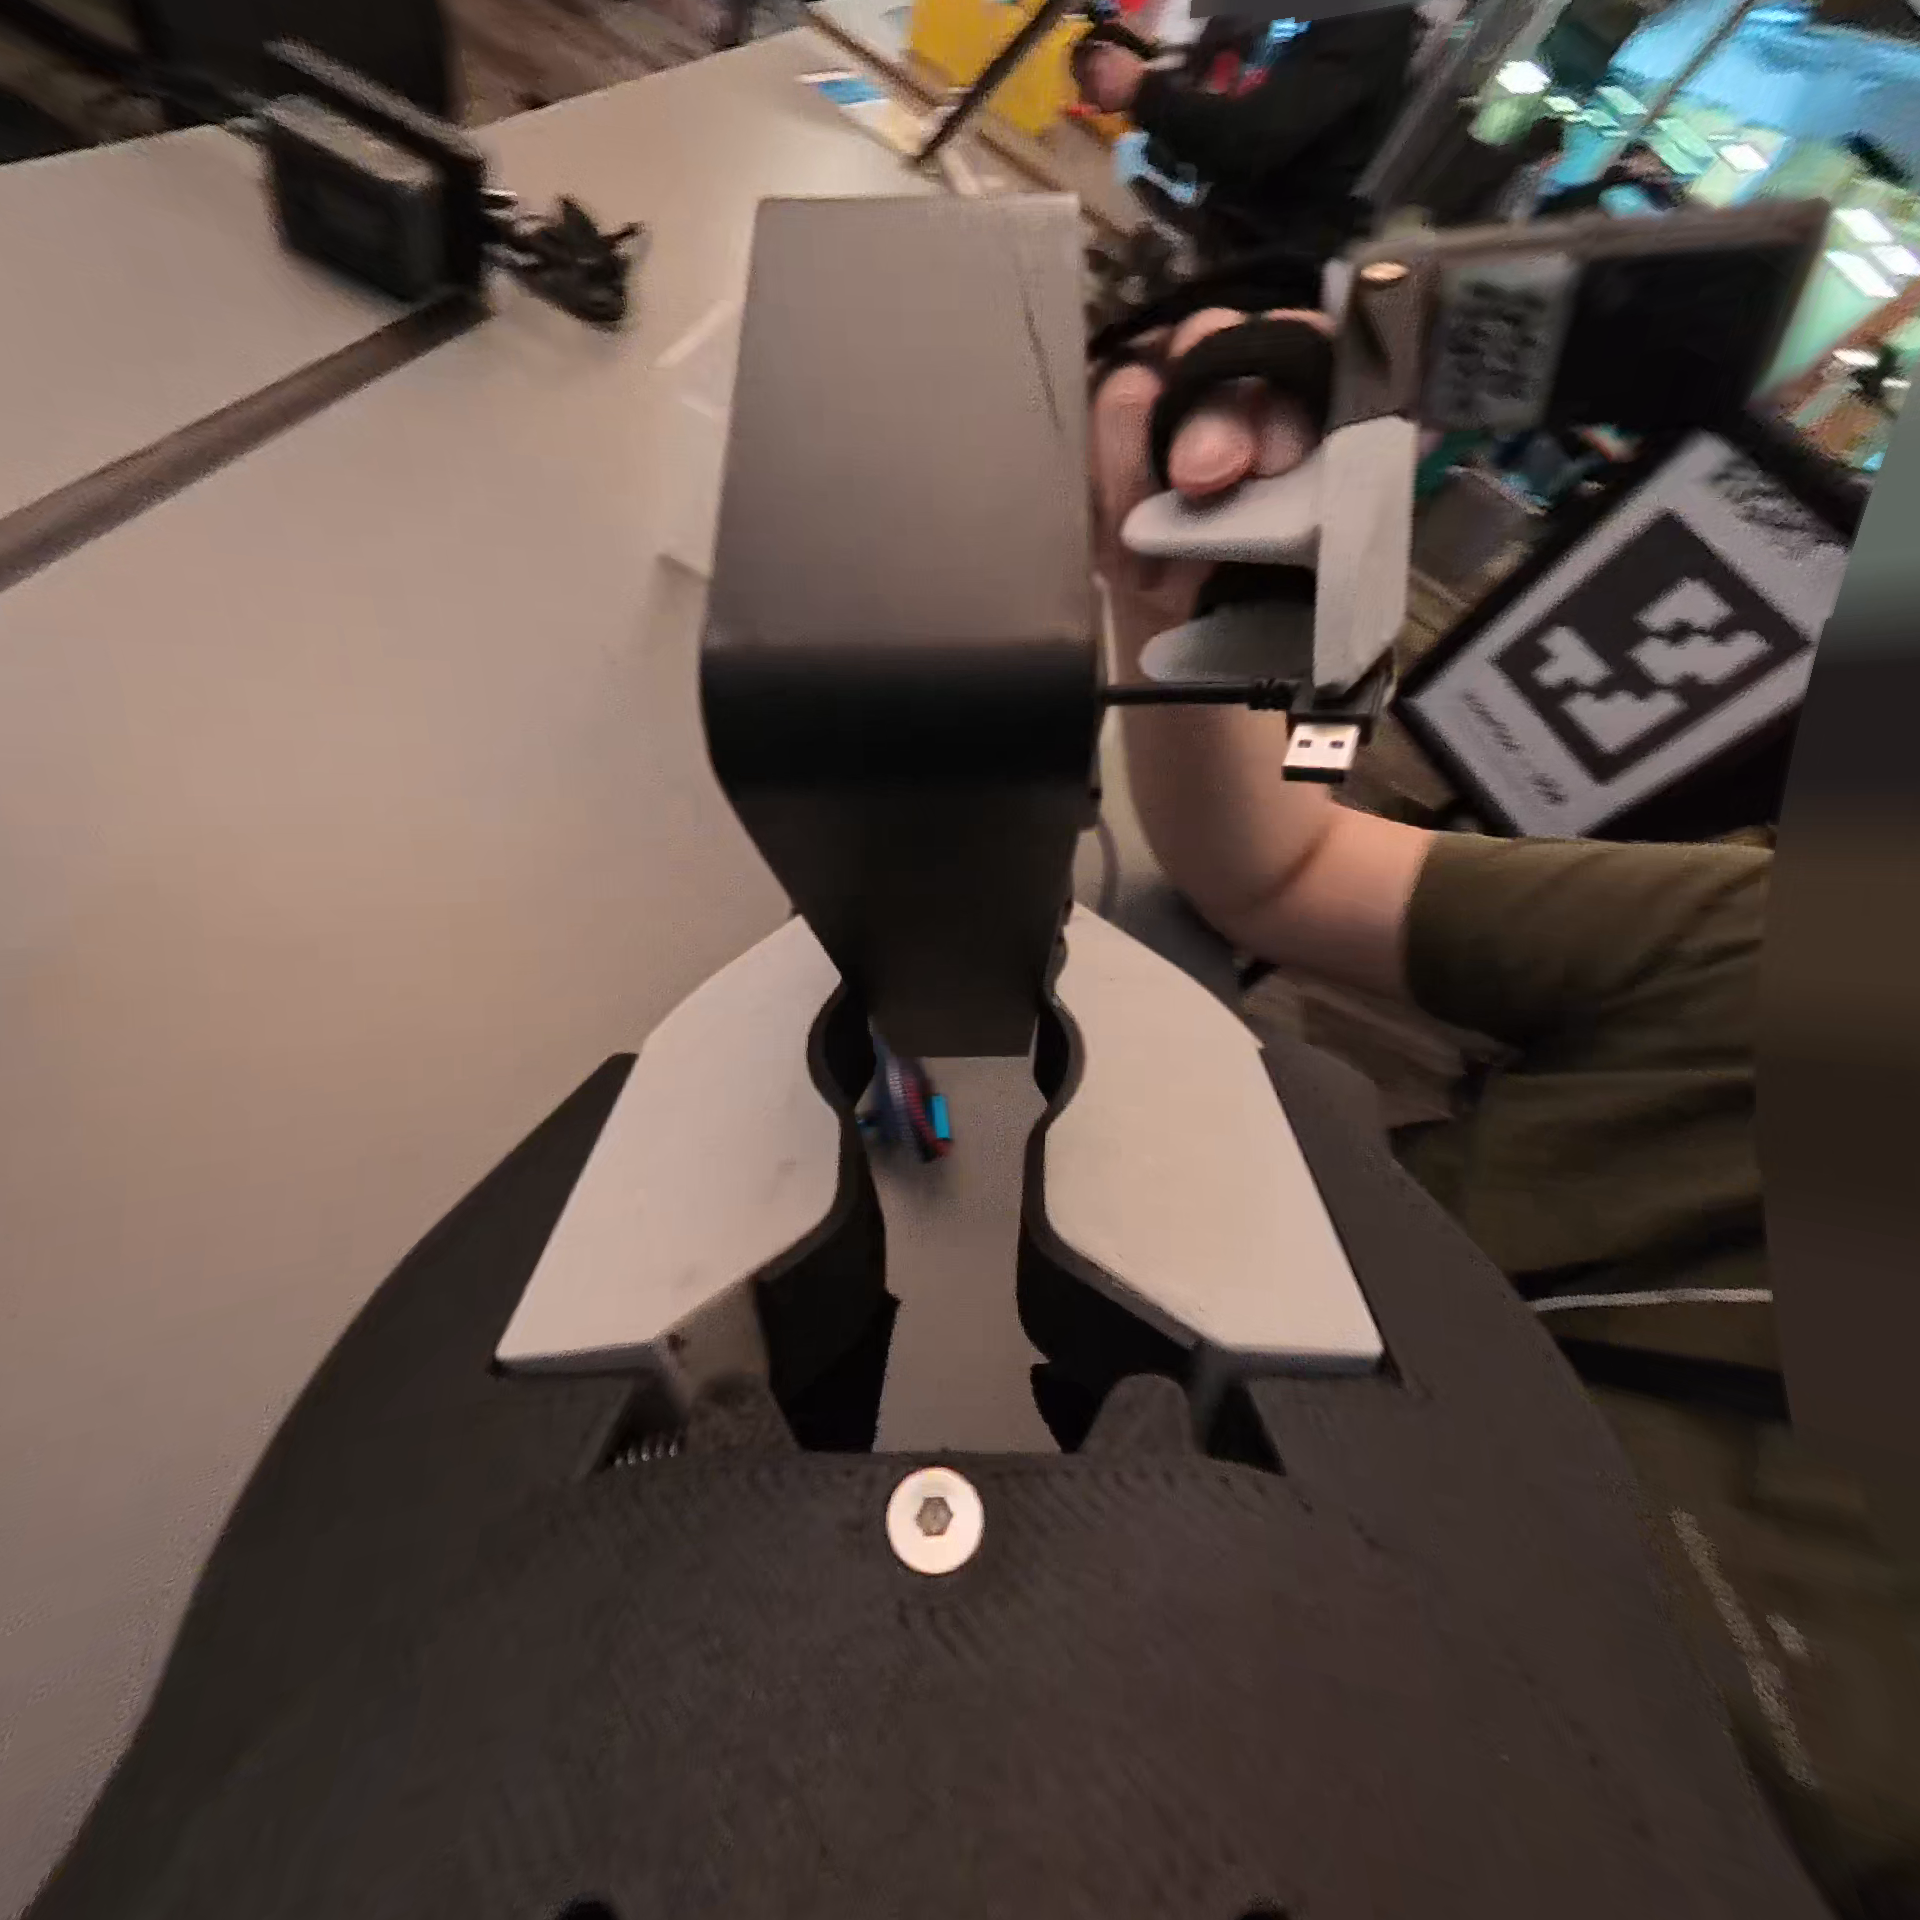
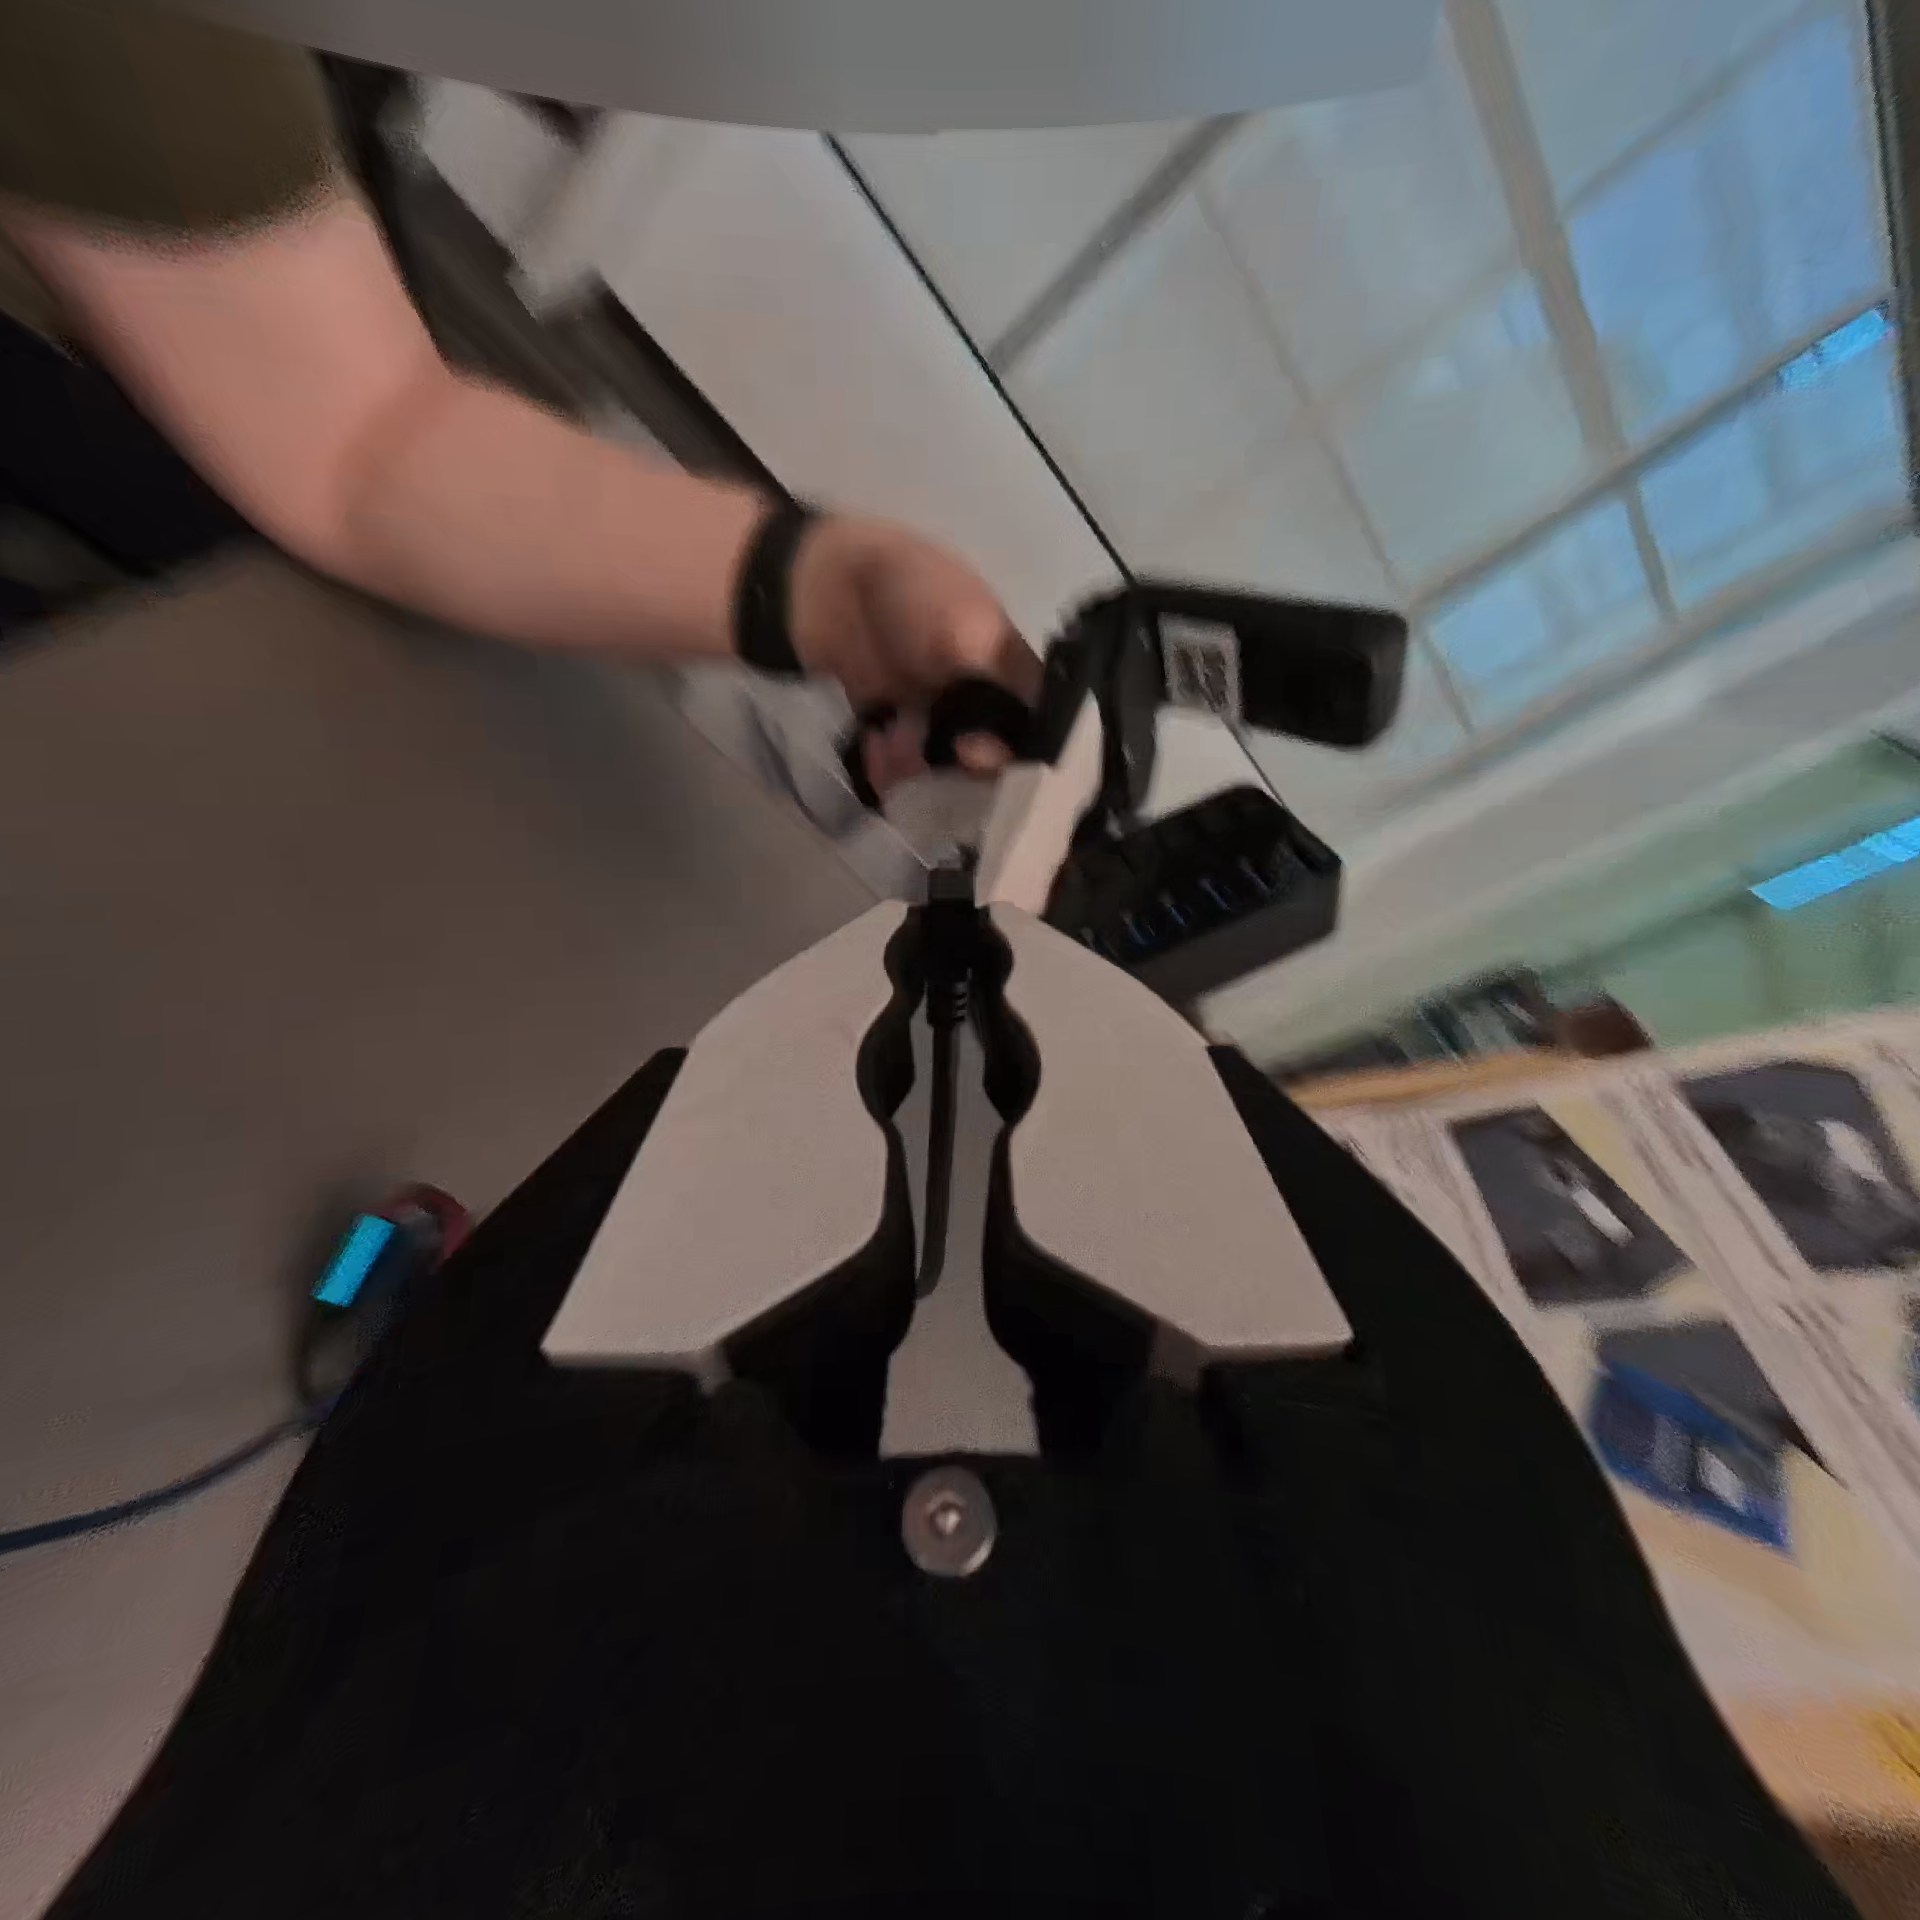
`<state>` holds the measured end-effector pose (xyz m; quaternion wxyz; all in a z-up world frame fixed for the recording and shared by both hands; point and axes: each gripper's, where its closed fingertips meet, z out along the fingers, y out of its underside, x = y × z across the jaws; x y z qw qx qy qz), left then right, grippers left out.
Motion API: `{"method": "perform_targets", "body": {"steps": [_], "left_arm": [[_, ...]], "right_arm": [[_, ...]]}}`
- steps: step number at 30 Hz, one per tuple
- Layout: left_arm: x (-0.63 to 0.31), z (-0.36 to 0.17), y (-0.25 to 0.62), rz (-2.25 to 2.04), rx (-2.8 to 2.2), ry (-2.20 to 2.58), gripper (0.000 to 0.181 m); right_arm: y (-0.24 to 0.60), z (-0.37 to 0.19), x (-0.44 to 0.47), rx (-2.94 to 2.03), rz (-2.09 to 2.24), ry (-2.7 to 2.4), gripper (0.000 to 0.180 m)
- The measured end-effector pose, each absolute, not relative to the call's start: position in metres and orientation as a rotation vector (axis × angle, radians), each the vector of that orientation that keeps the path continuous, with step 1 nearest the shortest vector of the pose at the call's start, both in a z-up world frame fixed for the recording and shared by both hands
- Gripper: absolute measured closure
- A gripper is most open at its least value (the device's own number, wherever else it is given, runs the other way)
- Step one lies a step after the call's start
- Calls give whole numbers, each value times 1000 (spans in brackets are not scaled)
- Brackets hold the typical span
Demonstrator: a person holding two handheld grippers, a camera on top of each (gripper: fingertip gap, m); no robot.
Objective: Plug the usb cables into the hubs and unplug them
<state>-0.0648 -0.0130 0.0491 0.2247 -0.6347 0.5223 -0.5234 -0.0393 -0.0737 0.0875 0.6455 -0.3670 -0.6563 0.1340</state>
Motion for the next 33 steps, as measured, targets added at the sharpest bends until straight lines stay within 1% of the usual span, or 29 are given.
{"method": "perform_targets", "body": {"steps": [5,7,12,18,21,28,30,33], "left_arm": [[-65,73,-62,-1677,-1573,1594,155],[-64,78,-76,-1728,-1526,1637,155],[-60,78,-91,-1723,-1503,1689,155],[-54,75,-83,-1691,-1545,1650,155],[-51,65,-68,-1601,-1622,1598,155],[-46,31,-18,-1286,-1849,1433,155],[-44,27,-13,-1283,-1876,1402,155],[-42,21,-6,-1241,-1902,1374,155]], "right_arm": [[-151,129,-10,-511,947,-1464,171],[-164,144,6,-386,1067,-1398,171],[-167,152,20,-328,1089,-1344,171],[-155,139,7,-444,1002,-1406,172],[-125,122,-10,-661,744,-1459,172],[-63,91,-39,-963,-223,-1546,171],[-50,81,-41,-996,-415,-1570,171],[-35,64,-41,-1039,-588,-1623,171]]}}
